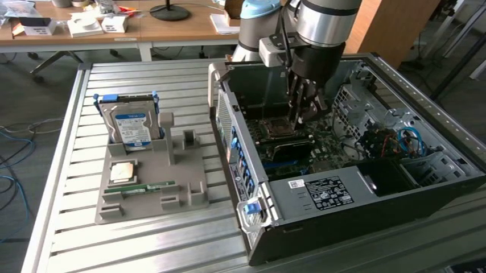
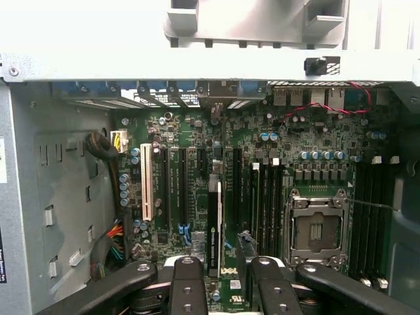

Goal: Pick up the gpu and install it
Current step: 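Press down on the gpu until it lock into place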

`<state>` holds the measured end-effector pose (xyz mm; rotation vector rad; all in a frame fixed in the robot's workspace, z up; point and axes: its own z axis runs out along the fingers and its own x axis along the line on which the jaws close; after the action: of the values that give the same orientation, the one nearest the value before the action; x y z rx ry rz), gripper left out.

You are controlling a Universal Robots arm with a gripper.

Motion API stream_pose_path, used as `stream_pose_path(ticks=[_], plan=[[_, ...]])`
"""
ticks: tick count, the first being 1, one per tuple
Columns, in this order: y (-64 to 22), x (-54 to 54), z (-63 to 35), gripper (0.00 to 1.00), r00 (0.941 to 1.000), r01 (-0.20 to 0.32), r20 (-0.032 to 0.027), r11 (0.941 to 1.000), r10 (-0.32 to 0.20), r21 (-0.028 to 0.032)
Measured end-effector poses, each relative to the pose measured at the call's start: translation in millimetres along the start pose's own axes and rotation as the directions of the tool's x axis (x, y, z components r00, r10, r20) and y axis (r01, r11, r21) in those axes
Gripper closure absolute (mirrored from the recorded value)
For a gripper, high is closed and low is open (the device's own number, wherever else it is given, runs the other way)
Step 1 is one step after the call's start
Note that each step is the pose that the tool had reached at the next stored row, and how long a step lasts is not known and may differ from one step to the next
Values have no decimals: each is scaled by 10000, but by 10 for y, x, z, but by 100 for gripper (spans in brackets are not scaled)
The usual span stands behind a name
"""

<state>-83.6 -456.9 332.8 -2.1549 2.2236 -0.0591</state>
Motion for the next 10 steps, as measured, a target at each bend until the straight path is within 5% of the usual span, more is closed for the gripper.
stream_pose_path(ticks=[10], plan=[[0,0,0,68,10000,0,0,10000,0,0]])
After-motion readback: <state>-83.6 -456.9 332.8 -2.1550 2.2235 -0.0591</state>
